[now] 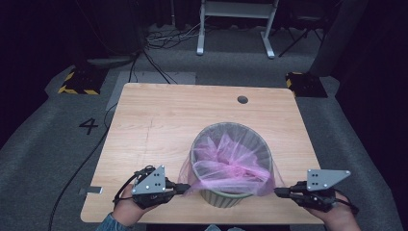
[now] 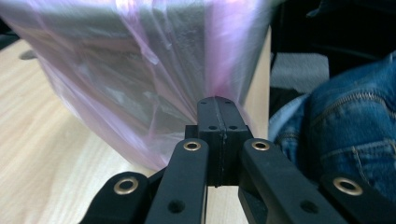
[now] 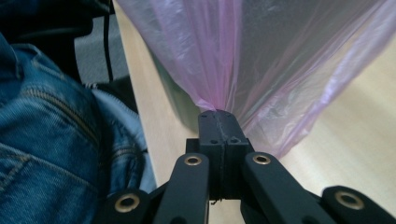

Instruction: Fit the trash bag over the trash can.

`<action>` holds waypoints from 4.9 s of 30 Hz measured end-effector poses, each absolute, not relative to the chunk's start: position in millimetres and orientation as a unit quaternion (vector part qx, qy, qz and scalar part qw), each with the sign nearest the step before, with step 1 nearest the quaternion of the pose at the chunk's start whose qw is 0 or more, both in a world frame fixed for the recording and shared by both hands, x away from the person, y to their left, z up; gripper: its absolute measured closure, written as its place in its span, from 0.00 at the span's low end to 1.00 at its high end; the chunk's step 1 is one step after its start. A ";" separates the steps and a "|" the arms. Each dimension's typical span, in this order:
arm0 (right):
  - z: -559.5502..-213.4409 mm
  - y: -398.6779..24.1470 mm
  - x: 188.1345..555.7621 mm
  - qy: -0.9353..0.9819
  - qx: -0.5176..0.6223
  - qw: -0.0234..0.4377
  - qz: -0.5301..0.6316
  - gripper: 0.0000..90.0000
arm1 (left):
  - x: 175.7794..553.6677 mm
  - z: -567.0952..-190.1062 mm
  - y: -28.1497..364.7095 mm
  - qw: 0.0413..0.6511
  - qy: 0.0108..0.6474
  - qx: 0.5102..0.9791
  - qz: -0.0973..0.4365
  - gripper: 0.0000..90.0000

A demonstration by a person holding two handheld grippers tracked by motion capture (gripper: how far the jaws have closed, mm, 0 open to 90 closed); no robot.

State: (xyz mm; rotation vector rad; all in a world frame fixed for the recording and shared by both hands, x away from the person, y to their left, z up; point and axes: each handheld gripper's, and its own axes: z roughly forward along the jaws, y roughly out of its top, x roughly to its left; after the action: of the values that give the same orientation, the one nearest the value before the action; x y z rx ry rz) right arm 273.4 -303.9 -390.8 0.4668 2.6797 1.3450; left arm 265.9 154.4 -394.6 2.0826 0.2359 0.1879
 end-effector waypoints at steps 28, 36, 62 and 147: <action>-398.8 -328.9 294.7 0.837 0.194 0.062 0.508 0.54 | 299.5 -415.2 173.9 0.480 0.208 0.846 0.107 1.00; -389.5 -310.2 313.6 0.840 0.175 0.084 0.507 0.30 | 328.5 -426.8 163.8 0.460 0.233 0.852 0.093 1.00; -462.5 -321.5 331.3 0.879 0.335 0.023 0.339 1.00 | 325.6 -452.3 159.5 0.449 0.233 0.861 0.052 1.00; -474.3 -280.6 344.6 0.886 0.264 0.018 0.380 1.00 | 327.4 -466.0 125.4 0.389 0.238 0.889 0.047 1.00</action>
State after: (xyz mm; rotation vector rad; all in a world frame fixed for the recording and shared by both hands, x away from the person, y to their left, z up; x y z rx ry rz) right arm 344.6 -280.6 -474.3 0.8194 2.7531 1.1797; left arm 327.4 125.4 -466.0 2.2590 0.6052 0.1205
